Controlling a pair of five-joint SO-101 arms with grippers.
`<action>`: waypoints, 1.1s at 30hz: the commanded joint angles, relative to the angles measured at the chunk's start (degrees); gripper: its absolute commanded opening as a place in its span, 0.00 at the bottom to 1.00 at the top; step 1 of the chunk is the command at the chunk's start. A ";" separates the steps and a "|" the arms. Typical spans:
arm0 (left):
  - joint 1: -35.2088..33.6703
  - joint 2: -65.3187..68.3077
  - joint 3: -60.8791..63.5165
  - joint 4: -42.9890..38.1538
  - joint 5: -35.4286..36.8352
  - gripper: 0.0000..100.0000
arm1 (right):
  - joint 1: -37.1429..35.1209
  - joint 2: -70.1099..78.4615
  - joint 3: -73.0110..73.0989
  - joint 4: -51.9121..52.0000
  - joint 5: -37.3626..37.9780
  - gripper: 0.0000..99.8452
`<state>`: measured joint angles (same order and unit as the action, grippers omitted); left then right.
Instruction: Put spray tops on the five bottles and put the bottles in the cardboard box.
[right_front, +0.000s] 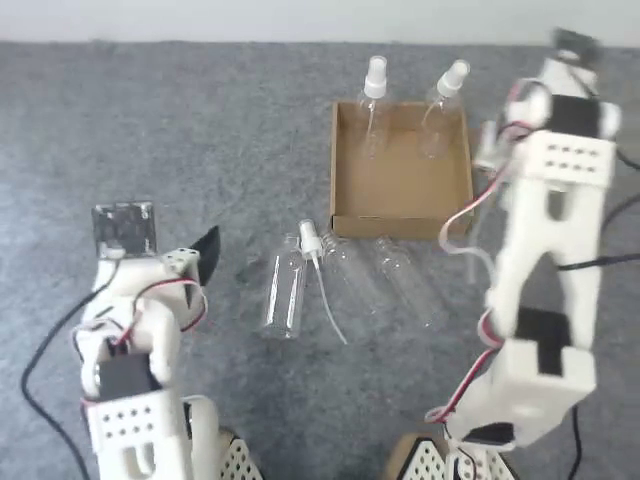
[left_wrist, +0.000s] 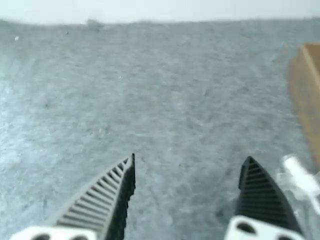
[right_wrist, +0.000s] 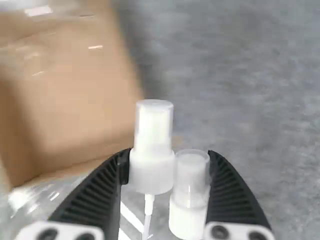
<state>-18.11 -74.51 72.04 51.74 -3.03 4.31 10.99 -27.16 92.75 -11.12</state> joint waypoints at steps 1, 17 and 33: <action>-2.99 9.93 -6.81 -0.09 -2.29 0.31 | -14.02 -9.63 -1.49 2.07 -2.29 0.12; -23.74 41.32 -27.30 -5.63 -12.04 0.31 | -47.78 3.38 -1.41 -16.31 -9.58 0.11; -25.14 44.84 -28.44 -6.59 -13.45 0.31 | -51.47 24.13 -1.41 -30.11 -11.34 0.12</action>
<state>-43.16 -28.97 46.46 46.64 -16.22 -46.68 33.41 -27.16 64.70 -22.02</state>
